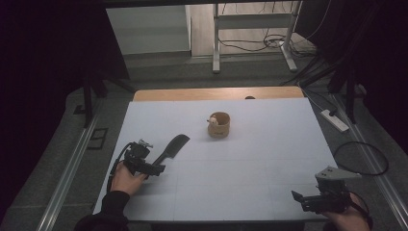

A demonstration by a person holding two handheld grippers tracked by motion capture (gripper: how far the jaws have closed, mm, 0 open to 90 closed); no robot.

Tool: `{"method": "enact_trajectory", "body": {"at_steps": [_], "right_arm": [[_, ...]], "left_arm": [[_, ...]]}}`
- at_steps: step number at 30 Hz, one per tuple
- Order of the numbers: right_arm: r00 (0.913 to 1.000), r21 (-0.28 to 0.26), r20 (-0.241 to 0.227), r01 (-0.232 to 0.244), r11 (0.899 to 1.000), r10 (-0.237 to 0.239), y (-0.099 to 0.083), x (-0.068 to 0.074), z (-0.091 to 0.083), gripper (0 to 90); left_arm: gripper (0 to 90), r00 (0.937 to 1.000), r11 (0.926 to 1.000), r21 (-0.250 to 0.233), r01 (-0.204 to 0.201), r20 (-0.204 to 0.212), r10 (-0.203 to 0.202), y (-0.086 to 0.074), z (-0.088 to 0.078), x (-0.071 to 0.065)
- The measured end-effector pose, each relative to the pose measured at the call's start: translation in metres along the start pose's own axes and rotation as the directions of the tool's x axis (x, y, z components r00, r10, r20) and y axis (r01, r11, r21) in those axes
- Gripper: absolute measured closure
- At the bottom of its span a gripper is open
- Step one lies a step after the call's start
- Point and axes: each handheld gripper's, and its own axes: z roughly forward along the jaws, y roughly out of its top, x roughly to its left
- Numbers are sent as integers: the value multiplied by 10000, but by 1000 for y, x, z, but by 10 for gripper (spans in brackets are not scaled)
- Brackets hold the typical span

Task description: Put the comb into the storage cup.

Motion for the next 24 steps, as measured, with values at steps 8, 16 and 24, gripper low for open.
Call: {"method": "enact_trajectory", "body": {"at_steps": [8,16,24], "right_arm": [[10000,8,-8,17,10000,-17,0,0,0,0],[10000,18,-27,29,10000,-29,0,0,1,0],[10000,13,-24,52,10000,-52,0,0,1,0]], "left_arm": [[0,9993,9979,582,-295,-197,307,0,15,-3],[0,9989,9953,929,-258,-378,294,1,21,-6],[31,9991,9937,1115,-99,-403,145,4,19,-7]]}}
